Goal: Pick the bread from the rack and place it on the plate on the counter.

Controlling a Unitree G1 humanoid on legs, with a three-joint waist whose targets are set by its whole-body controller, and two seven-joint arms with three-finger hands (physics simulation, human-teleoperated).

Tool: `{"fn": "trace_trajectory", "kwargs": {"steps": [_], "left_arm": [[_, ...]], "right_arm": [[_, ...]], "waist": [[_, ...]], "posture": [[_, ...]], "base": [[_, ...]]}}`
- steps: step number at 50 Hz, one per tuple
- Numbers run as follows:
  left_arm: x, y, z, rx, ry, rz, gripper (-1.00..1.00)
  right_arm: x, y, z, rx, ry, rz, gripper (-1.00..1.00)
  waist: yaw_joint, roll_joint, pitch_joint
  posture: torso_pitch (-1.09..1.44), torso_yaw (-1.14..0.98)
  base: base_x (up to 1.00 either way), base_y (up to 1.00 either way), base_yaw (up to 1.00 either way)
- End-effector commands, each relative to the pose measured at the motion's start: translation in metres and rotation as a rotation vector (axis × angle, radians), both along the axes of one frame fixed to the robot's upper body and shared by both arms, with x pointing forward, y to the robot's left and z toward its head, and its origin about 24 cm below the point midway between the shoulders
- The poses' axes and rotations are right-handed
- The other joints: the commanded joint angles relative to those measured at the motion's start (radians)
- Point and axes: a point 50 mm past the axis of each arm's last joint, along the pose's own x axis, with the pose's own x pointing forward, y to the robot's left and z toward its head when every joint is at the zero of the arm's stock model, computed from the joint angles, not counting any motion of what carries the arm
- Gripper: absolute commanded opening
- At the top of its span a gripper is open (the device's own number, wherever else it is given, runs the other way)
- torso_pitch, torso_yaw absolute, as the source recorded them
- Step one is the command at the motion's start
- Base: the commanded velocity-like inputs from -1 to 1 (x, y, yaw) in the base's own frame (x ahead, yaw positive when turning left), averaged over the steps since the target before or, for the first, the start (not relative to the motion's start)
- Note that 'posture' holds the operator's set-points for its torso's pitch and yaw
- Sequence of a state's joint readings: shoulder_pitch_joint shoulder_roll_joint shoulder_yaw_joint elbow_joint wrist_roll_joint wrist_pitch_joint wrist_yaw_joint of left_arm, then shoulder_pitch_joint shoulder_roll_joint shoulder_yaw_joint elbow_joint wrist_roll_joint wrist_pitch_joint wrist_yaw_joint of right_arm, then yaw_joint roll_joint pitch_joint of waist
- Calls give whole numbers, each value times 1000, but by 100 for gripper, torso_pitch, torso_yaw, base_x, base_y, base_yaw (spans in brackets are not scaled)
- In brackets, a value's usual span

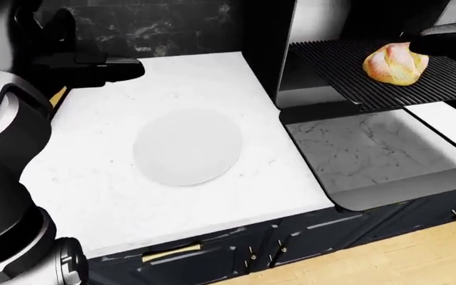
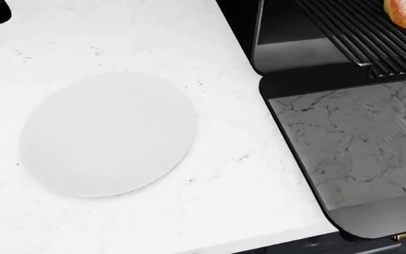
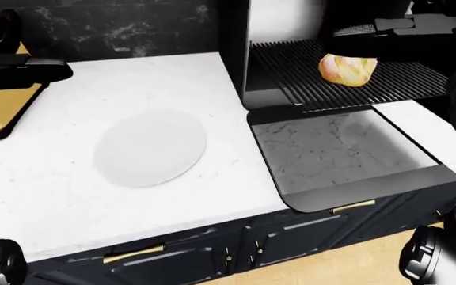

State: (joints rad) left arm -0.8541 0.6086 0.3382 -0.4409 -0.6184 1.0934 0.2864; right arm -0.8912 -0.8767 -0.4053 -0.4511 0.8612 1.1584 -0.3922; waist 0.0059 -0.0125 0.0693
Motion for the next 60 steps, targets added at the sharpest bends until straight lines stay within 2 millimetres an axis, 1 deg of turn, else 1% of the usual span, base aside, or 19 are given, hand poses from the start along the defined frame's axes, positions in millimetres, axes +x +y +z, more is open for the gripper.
{"fn": "trace_trajectory", "kwargs": {"steps": [1,6,10,18,23,27,33,41,43,51,55,57,60], "left_arm": [[-7,0,14,6,-82,4,100],[-8,2,13,5,-79,7,100],[-10,2,12,6,-77,7,100],[-10,2,12,5,-75,7,100],[-9,1,10,5,-72,5,100],[-8,2,10,6,-70,6,100],[-8,2,11,7,-69,6,100],[-7,2,12,6,-68,7,100],[-7,3,11,5,-66,10,100],[-7,3,11,5,-64,8,100],[-7,2,9,6,-61,4,100],[-7,3,7,4,-59,7,100],[-7,4,6,1,-57,8,100]], "right_arm": [[-7,-3,10,-20,-48,-16,100],[-8,-17,9,-28,-28,-76,100],[-5,-23,9,-46,-14,-99,100],[14,-29,8,-64,11,-108,100],[23,-32,8,-70,27,-114,100],[30,-33,6,-80,42,-117,100],[39,-35,-2,-90,84,-132,100],[51,-30,-4,-100,106,-112,100],[55,-29,-8,-100,114,-110,100],[62,-30,-13,-94,125,-103,100],[67,-30,-16,-96,136,-99,100],[72,-27,-15,-94,137,-89,100],[78,-25,-19,-97,147,-78,100]], "waist": [[1,0,-23],[0,-2,-21],[1,-3,-19],[-2,0,-20],[0,1,-22],[0,4,-24],[0,7,-27],[-1,13,-31],[-2,15,-32],[-2,17,-37],[-3,18,-37],[-4,19,-38],[-7,21,-40]], "posture": [[0,0],[0,0],[0,0],[0,0],[0,0],[0,0],[0,0],[0,0],[0,0],[0,0],[0,0],[0,0],[0,0]], "base": [[0,0,0],[0,0,0],[0,0,0],[0,0,0],[0,0,0],[0,0,0],[0,0,0],[0,0,0],[0,0,0],[0,0,0],[0,0,0],[0,0,0],[0,0,0]]}}
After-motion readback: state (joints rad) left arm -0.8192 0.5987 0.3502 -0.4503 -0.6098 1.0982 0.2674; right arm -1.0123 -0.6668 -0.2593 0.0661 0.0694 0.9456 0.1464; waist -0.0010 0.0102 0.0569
